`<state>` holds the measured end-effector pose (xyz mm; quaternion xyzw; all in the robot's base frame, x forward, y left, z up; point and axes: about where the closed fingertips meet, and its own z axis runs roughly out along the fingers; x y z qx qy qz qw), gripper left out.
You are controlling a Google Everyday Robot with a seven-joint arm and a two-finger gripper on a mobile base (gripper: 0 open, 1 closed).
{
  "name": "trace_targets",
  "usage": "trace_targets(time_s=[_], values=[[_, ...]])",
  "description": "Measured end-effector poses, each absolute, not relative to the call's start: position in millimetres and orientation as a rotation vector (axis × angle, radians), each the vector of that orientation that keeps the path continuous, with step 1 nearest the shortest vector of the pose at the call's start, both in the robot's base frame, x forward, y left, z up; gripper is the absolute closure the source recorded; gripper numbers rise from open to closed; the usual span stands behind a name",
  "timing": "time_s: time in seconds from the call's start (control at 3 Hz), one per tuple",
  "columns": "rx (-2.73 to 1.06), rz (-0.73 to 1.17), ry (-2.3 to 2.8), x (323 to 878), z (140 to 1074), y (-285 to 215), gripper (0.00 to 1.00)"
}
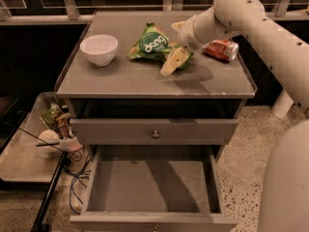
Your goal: Place green rice chip bag into middle drawer
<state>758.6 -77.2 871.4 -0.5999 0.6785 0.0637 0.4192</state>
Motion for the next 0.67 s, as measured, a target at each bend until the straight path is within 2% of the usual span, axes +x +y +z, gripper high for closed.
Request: trace_targets(time_s=[0.33, 0.67], values=[[-1.525, 0.159, 1.742, 771.0, 850.7, -73.4, 0.0], [-1.526, 0.159, 1.743, 771.8, 849.4, -73.0, 0.18]])
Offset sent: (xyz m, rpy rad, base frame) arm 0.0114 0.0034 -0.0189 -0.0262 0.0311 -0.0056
